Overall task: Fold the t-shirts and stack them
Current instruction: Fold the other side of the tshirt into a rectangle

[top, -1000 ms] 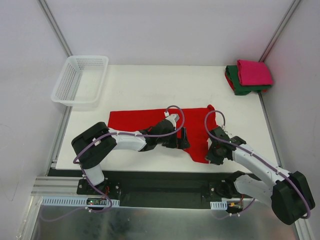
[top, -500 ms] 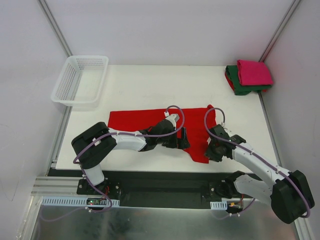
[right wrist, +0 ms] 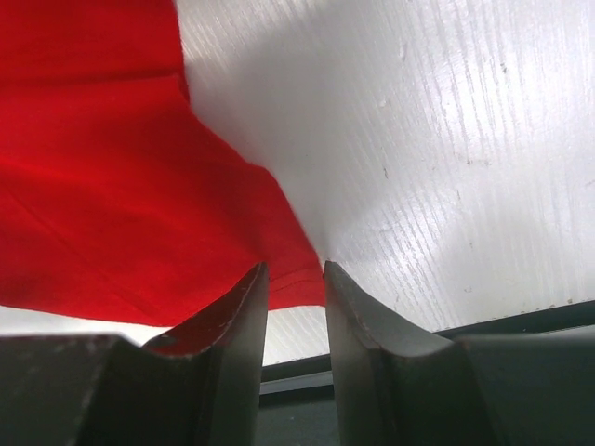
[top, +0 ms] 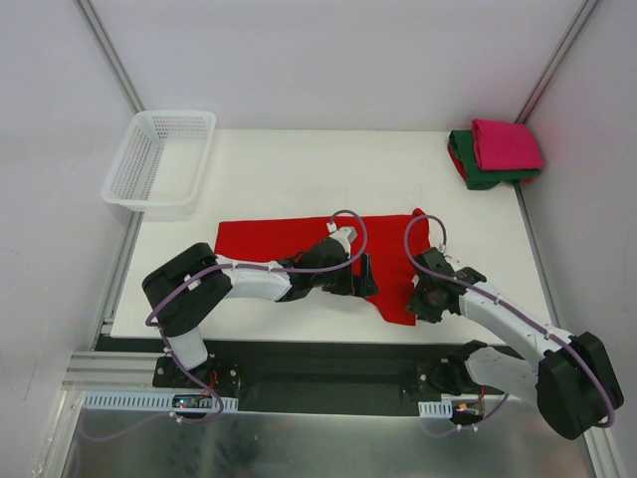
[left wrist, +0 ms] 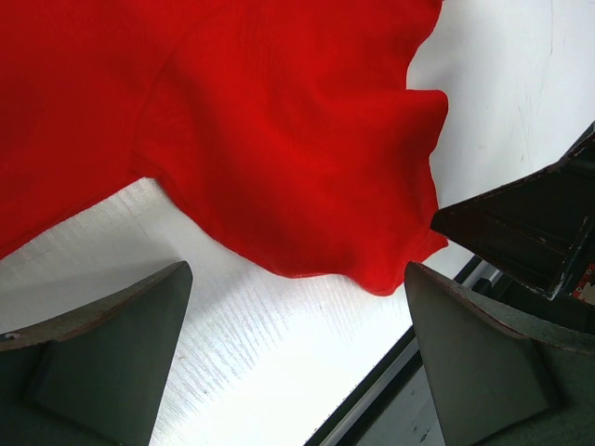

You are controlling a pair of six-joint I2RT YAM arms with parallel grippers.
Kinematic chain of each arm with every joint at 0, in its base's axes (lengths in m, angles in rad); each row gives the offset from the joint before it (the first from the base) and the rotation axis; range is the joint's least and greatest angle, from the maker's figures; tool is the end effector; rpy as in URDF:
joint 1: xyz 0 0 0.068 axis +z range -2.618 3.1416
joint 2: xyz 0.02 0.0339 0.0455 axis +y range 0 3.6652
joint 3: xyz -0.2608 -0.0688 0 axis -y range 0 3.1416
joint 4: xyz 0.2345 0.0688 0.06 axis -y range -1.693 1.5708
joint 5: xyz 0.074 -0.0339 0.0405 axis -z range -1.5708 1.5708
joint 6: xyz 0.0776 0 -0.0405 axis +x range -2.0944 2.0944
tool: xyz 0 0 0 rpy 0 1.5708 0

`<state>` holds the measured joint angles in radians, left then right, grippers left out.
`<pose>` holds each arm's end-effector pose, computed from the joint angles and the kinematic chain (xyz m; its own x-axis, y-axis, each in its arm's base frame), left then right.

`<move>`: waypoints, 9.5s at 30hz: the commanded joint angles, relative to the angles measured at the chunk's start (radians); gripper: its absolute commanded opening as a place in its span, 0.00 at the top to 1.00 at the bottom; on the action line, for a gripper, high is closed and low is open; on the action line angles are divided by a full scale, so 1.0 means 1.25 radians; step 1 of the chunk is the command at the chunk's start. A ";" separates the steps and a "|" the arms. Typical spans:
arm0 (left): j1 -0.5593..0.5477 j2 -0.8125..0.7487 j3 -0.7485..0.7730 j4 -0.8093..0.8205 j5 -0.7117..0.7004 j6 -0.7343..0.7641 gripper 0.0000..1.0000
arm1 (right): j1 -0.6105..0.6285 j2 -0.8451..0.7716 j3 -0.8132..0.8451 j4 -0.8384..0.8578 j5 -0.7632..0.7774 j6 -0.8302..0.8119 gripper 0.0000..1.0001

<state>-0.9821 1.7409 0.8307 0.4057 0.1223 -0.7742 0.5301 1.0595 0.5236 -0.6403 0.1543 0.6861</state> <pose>0.2074 -0.3276 0.1492 -0.8105 -0.0358 -0.5847 0.4449 0.6116 -0.6542 0.1635 0.0820 0.1337 -0.9005 0.1979 -0.3873 0.1575 0.9784 0.1338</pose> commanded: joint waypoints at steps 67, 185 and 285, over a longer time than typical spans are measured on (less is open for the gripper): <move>-0.051 -0.130 -0.026 -0.166 -0.203 0.169 0.01 | -0.084 0.522 0.631 0.162 -0.094 -0.262 0.99; -0.027 0.014 0.279 -0.219 -0.423 0.637 1.00 | -0.214 0.632 0.646 0.178 -0.239 -0.306 0.99; -0.129 0.178 0.331 -0.199 -0.424 0.692 0.61 | -0.228 0.661 0.654 0.174 -0.266 -0.307 0.99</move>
<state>-1.1393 1.9526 1.2152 0.1421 -0.3714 0.0502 0.2520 1.8778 1.3293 -0.4297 -0.1658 0.3122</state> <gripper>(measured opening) 0.406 0.015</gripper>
